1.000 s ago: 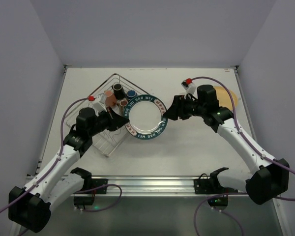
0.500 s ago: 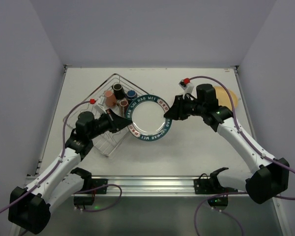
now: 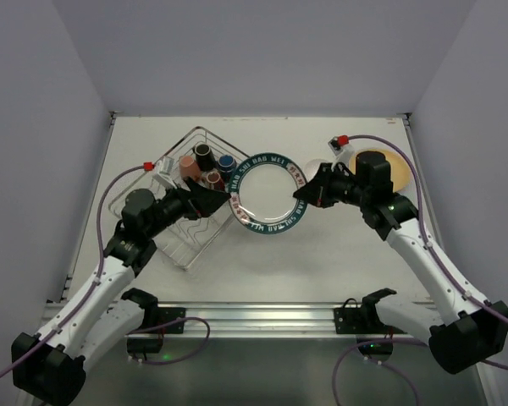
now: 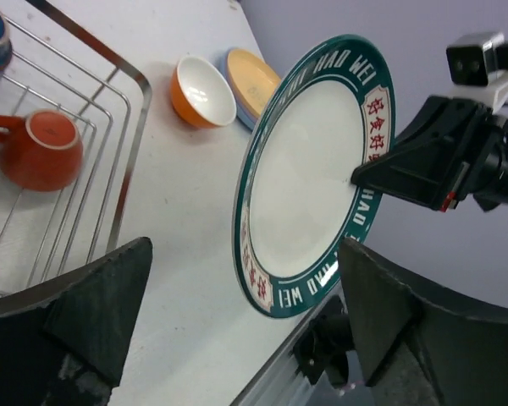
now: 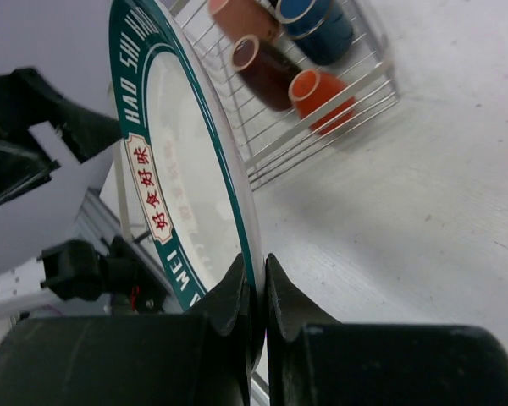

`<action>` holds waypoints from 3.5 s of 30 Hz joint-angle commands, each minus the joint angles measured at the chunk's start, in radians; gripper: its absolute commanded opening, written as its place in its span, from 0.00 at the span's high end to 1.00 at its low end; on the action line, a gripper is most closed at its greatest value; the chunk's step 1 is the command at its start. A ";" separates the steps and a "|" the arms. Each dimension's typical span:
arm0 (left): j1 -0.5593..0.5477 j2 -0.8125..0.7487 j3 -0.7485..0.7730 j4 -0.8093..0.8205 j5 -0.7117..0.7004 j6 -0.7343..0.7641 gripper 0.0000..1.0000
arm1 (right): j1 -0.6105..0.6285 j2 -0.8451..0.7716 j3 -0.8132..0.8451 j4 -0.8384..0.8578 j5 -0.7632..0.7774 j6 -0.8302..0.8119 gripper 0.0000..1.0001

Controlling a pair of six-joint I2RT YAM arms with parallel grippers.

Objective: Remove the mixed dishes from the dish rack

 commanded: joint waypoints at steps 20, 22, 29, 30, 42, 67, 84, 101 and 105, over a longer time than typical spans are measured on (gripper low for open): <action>0.002 -0.418 0.035 -0.468 -0.537 0.512 0.00 | -0.916 0.272 -0.123 0.403 0.096 0.519 1.00; 0.001 -0.427 0.035 -0.477 -0.532 0.519 0.00 | -0.949 0.313 -0.134 0.431 0.077 0.530 1.00; -0.024 -0.444 0.020 -0.462 -0.516 0.529 0.00 | -0.973 0.464 -0.172 0.569 0.054 0.542 1.00; -0.027 -0.446 0.020 -0.464 -0.516 0.529 0.00 | -0.973 0.493 -0.174 0.586 0.048 0.545 1.00; -0.031 -0.441 0.015 -0.464 -0.506 0.536 0.00 | -0.970 0.581 -0.230 0.698 0.037 0.568 1.00; -0.031 -0.449 0.009 -0.462 -0.497 0.542 0.00 | -0.920 0.593 -0.126 0.549 0.060 0.525 0.97; -0.031 -0.444 0.012 -0.468 -0.507 0.545 0.00 | -0.918 0.566 -0.082 0.446 0.120 0.478 0.62; -0.031 -0.450 0.007 -0.467 -0.510 0.547 0.00 | -0.802 0.531 0.079 0.126 0.415 0.317 0.25; -0.031 -0.452 0.007 -0.467 -0.510 0.547 0.00 | -0.779 0.569 0.135 0.072 0.441 0.278 0.24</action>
